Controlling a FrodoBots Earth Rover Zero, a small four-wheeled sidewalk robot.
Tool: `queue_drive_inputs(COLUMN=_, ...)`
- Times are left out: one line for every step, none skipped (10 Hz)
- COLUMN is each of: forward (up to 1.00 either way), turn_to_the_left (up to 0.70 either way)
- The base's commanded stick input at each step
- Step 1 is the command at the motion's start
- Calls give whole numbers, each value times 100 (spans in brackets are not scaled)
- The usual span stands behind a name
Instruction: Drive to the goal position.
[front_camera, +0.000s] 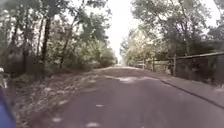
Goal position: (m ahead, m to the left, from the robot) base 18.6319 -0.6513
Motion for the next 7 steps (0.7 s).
queue_drive_inputs(forward=70, turn_to_the_left=0)
queue_drive_inputs(forward=70, turn_to_the_left=0)
queue_drive_inputs(forward=70, turn_to_the_left=-16)
queue_drive_inputs(forward=70, turn_to_the_left=-25)
queue_drive_inputs(forward=70, turn_to_the_left=-19)
queue_drive_inputs(forward=70, turn_to_the_left=0)
queue_drive_inputs(forward=70, turn_to_the_left=0)
